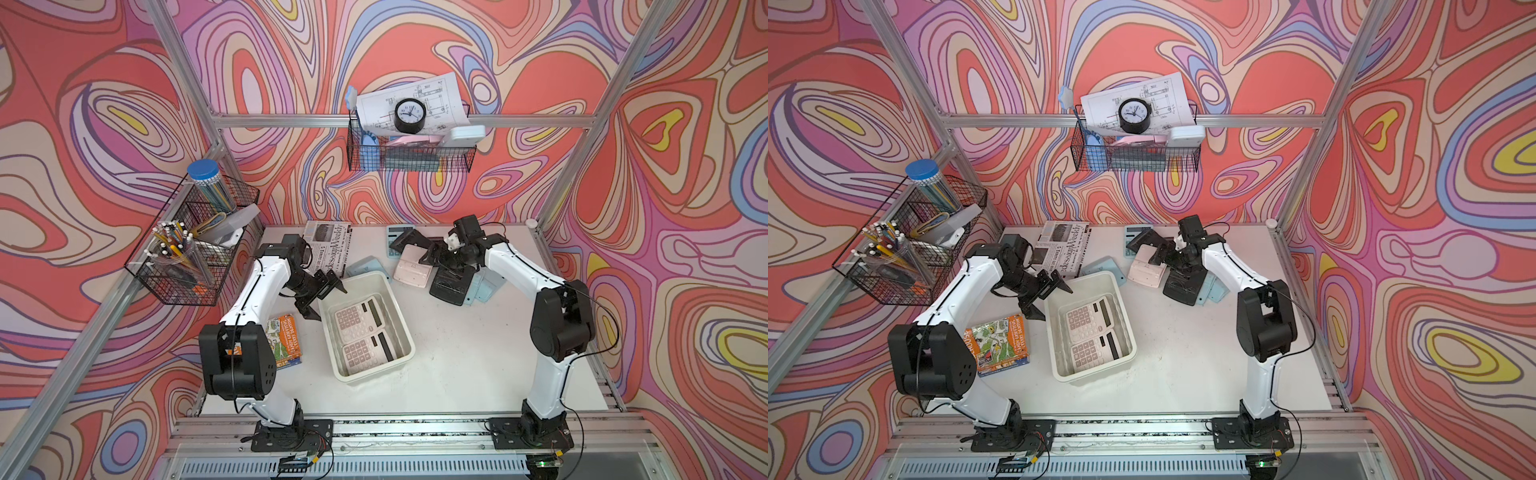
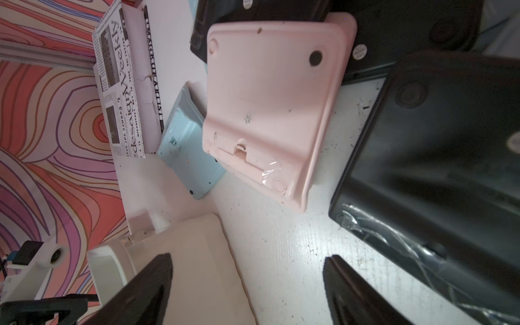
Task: Put the calculator in the storage box
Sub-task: Adjust the storage box at the center of the board, then pick up the calculator at the center of the board.
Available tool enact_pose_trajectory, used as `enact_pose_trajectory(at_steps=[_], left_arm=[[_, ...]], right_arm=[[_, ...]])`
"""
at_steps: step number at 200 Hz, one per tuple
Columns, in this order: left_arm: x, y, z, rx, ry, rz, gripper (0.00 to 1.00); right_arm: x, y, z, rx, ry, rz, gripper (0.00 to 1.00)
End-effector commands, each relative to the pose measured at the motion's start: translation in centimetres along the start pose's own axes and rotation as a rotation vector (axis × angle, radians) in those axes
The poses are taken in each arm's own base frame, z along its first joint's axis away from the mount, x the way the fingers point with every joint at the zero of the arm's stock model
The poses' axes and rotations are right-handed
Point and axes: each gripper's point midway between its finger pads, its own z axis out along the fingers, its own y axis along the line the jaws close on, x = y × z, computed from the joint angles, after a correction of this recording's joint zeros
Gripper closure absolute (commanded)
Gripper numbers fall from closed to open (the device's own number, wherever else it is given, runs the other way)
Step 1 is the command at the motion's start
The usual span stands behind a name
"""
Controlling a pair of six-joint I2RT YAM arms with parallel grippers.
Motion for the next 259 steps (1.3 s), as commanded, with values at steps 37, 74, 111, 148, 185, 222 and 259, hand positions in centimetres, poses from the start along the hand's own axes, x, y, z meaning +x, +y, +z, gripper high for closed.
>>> enact_pose_trajectory(at_steps=[37, 74, 111, 148, 185, 222, 259], left_arm=[[0.6, -3.2, 2.0, -0.06, 0.079, 0.173, 0.04], [2.0, -4.6, 3.3, -0.108, 0.114, 0.235, 0.05], [4.0, -4.7, 3.2, -0.097, 0.143, 0.225, 0.04], [4.1, -3.5, 1.8, -0.159, 0.091, 0.228, 0.04], [3.5, -5.6, -0.5, -0.125, 0.014, 0.27, 0.04], [3.1, -6.5, -0.9, -0.1, 0.008, 0.267, 0.02], [3.0, -6.8, -0.6, -0.091, 0.012, 0.26, 0.01]], right_arm=[[-2.3, -2.8, -1.5, -0.007, -0.059, 0.05, 0.16], [-3.5, -6.0, -3.8, 0.022, -0.1, 0.085, 0.16], [-5.4, -8.6, -6.5, 0.026, -0.163, 0.119, 0.16], [-7.4, -10.9, -7.6, -0.001, -0.205, 0.148, 0.16], [-9.3, -10.9, -6.1, -0.047, -0.189, 0.071, 0.23], [-9.1, -11.7, -3.6, -0.084, -0.123, 0.053, 0.27], [-7.0, -12.3, -1.5, -0.14, -0.017, 0.053, 0.28]])
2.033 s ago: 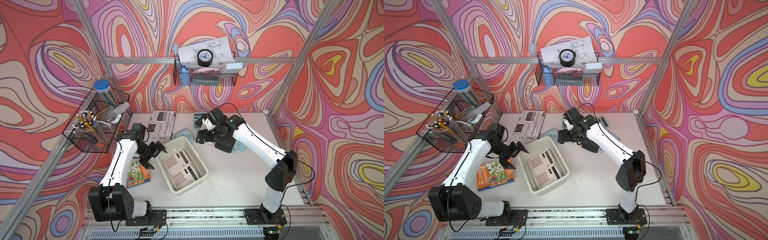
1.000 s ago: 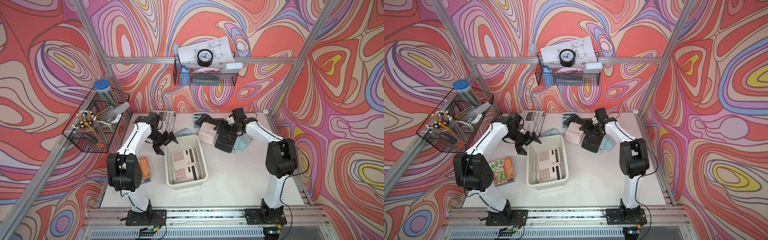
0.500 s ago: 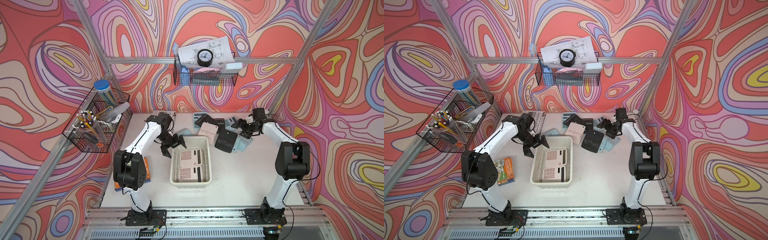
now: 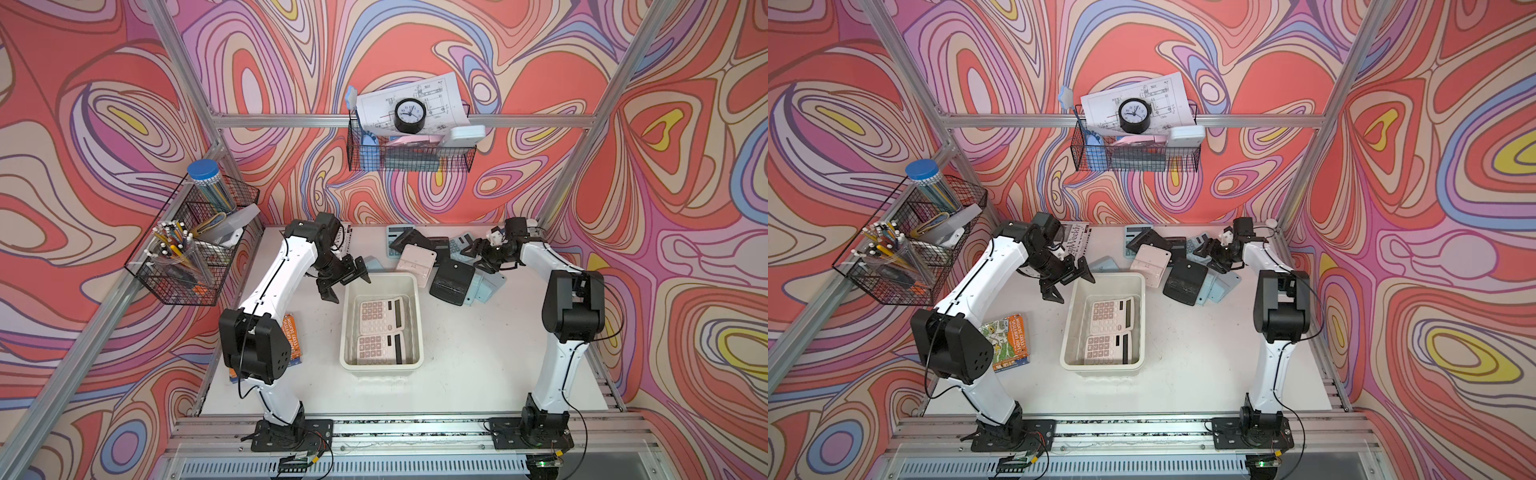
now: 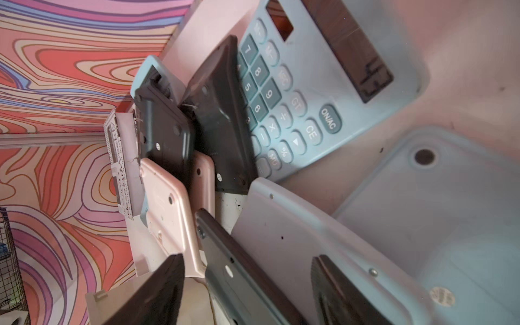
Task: Put the calculator in the storage box
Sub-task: Pick up the calculator at the center of the board.
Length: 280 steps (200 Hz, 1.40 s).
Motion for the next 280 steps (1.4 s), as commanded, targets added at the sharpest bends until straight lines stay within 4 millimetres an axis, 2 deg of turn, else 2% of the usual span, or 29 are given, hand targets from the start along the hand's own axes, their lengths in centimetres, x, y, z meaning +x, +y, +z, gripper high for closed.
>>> enact_pose_trajectory(at_steps=[1, 17, 62, 105, 144, 176, 195, 229, 280], left_arm=[[0.4, 0.1, -0.4, -0.003, 0.011, -0.015, 0.01], [0.3, 0.0, -0.4, -0.001, 0.01, -0.011, 0.01], [0.0, -0.4, -0.3, 0.01, 0.021, -0.012, 0.02], [-0.4, -0.7, -0.1, 0.004, 0.038, -0.007, 0.01], [-0.6, -0.6, 0.3, 0.001, 0.046, -0.009, 0.01], [-0.6, -0.5, 0.5, -0.002, 0.047, -0.009, 0.01], [-0.7, -0.5, 0.6, -0.003, 0.049, -0.01, 0.01], [-0.7, -0.3, 0.8, -0.009, 0.049, -0.009, 0.02], [-0.8, -0.4, 0.9, 0.001, 0.044, -0.013, 0.02]], right_arm=[[1.6, 0.4, 0.9, -0.073, 0.082, -0.029, 0.28], [3.1, 0.7, 1.2, -0.126, 0.141, -0.027, 0.31], [6.7, 1.4, 0.3, -0.215, 0.219, -0.038, 0.4], [9.2, 1.9, 0.6, -0.252, 0.3, -0.047, 0.44], [10.8, 2.2, 1.7, -0.224, 0.365, -0.082, 0.44], [10.9, 2.5, 2.8, -0.2, 0.389, -0.104, 0.43], [10.8, 2.7, 3.9, -0.195, 0.41, -0.116, 0.42], [12.5, 2.0, 6.5, -0.176, 0.505, -0.094, 0.41], [15.0, 3.4, 6.3, -0.196, 0.559, -0.117, 0.41]])
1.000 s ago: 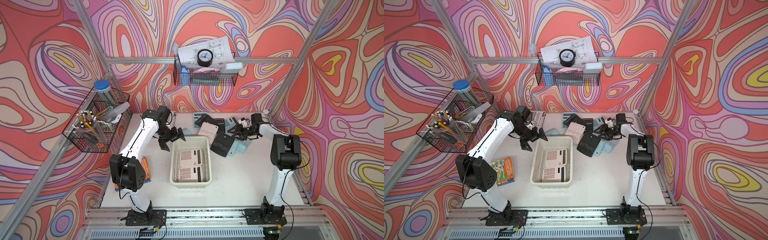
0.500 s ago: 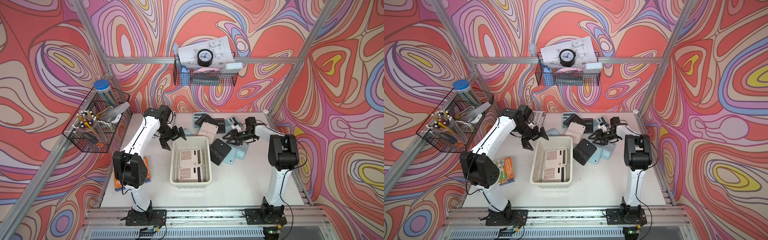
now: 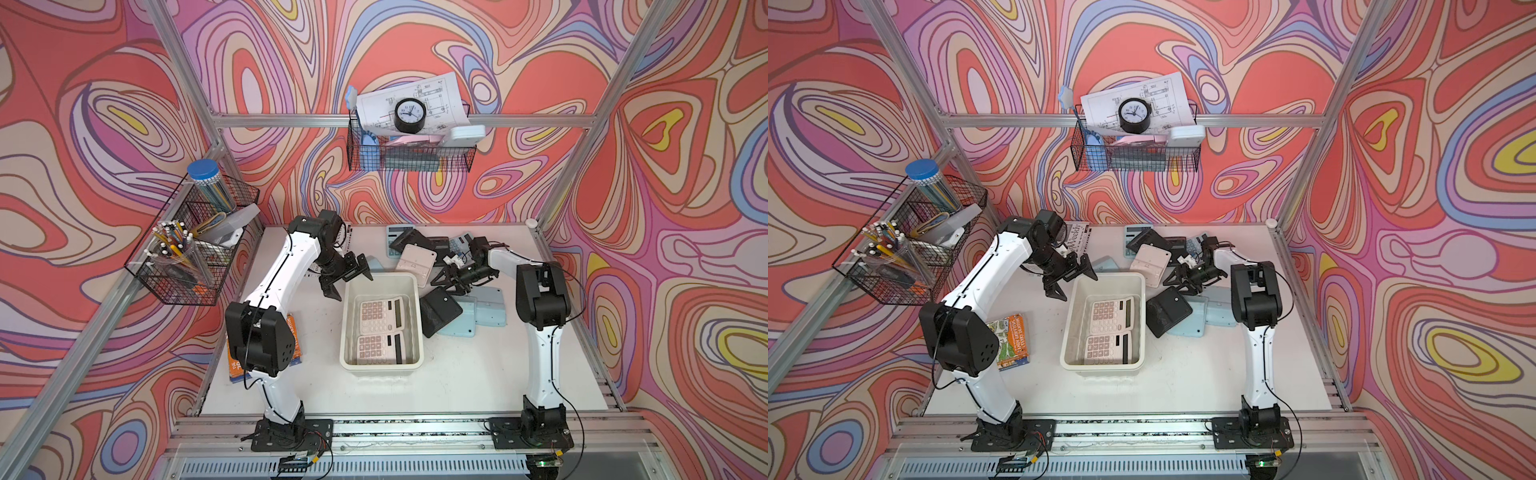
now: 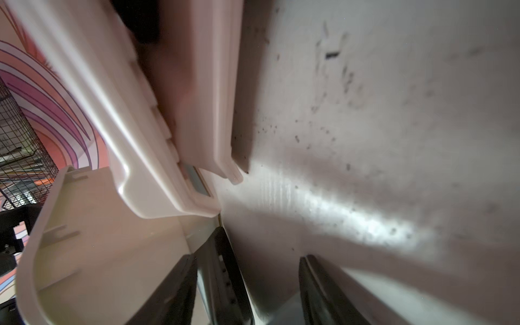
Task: Put the calculator in the storage box
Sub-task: Pick up the calculator at the center of the board.
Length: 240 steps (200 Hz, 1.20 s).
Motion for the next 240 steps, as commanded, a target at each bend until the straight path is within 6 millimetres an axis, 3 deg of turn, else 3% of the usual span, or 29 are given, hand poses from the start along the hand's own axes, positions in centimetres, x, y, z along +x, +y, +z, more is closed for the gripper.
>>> enact_pose_trajectory(at_steps=[1, 42, 76, 100, 142, 161, 240], left_arm=[[-0.1, 0.3, 0.4, -0.007, 0.017, -0.007, 0.02], [0.0, 0.4, 0.8, -0.005, 0.025, -0.005, 0.01], [0.0, 0.3, 0.8, 0.003, 0.019, -0.001, 0.02], [0.0, 0.2, 0.5, 0.011, 0.01, -0.003, 0.01], [-0.1, -0.6, -0.4, 0.058, -0.019, -0.02, 0.01], [-0.1, -0.9, -1.1, 0.08, -0.032, -0.037, 0.01], [0.0, -3.0, -4.2, 0.175, -0.059, -0.087, 0.01]], right_arm=[[1.6, 0.2, 0.7, 0.009, 0.048, -0.002, 0.41], [2.8, 0.7, 0.6, 0.011, 0.066, -0.018, 0.45], [3.0, 1.8, 0.3, -0.011, 0.064, -0.03, 0.59], [3.4, 2.4, 0.2, -0.012, 0.066, -0.036, 0.64], [3.9, 3.5, -0.6, 0.0, 0.048, -0.057, 0.92], [3.8, 4.4, -1.4, 0.015, 0.02, -0.078, 1.0], [2.9, 9.2, -6.8, 0.144, -0.125, -0.189, 1.0]])
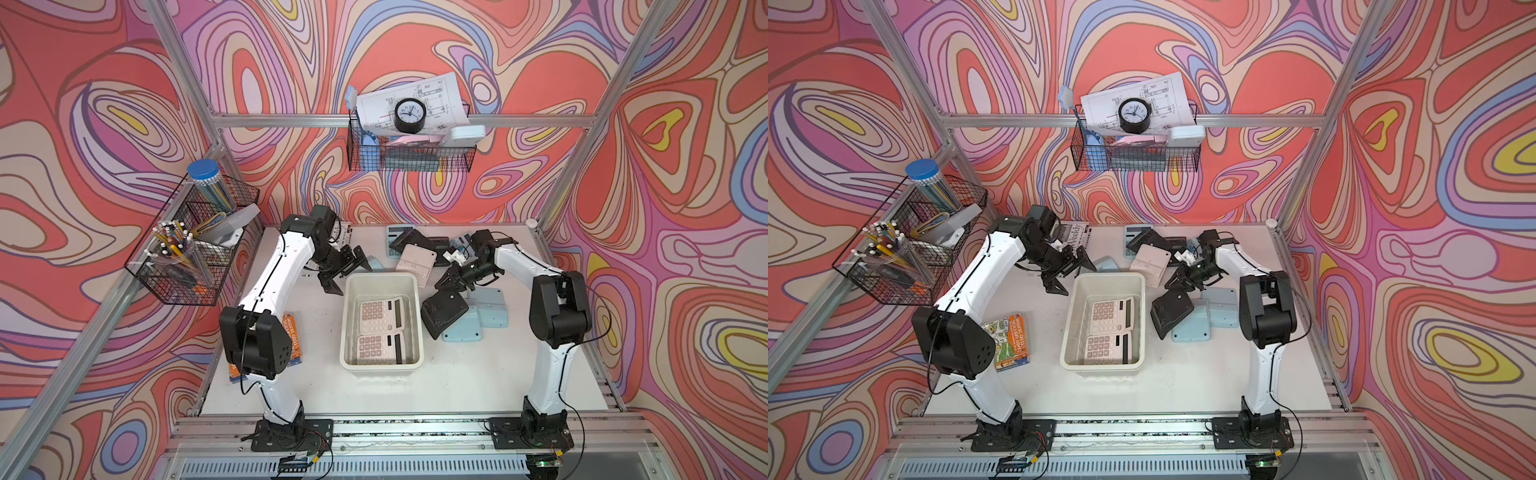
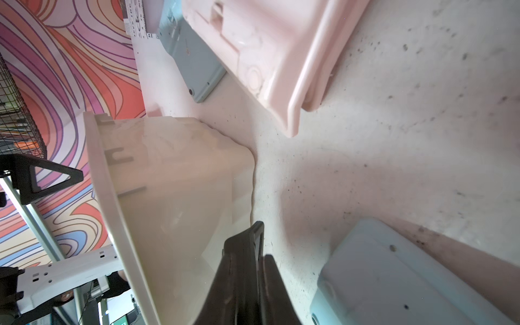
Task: Put the calculator in the storage box
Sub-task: Pick up the calculator at the center of the board.
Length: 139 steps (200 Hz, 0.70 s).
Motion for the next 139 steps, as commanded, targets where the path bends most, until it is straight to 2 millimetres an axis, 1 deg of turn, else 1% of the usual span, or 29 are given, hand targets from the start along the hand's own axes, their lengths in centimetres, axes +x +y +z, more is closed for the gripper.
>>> enact_pose_trajectory(at_steps=[1, 39, 52, 70, 81, 104, 125, 139], left_arm=[[0.7, -1.4, -2.0, 0.063, -0.011, -0.023, 0.01], [0.7, -3.5, -3.2, 0.134, -0.002, -0.055, 0.02], [0.7, -4.2, -3.5, 0.158, 0.008, -0.067, 0.02], [0.7, -5.1, -3.7, 0.187, 0.033, -0.087, 0.02], [0.9, -5.5, -3.6, 0.204, 0.058, -0.106, 0.01], [1.2, -6.4, -3.6, 0.247, 0.1, -0.144, 0.01], [1.0, -7.5, -3.6, 0.304, 0.127, -0.183, 0.02], [0.9, -8.2, -3.7, 0.339, 0.146, -0.206, 0.01]], right_arm=[[-1.1, 2.6, -3.1, 0.057, -0.08, -0.057, 1.0], [-3.7, 5.2, -7.8, 0.191, -0.231, -0.146, 1.0], [-4.7, 6.5, -9.6, 0.219, -0.293, -0.176, 1.0], [-5.9, 8.2, -11.4, 0.232, -0.372, -0.212, 1.0], [-6.6, 9.4, -12.2, 0.236, -0.416, -0.237, 1.0], [-7.6, 11.8, -13.2, 0.243, -0.493, -0.292, 1.0], [-8.1, 14.3, -13.7, 0.253, -0.568, -0.362, 1.0], [-8.2, 15.9, -13.6, 0.255, -0.602, -0.41, 1.0]])
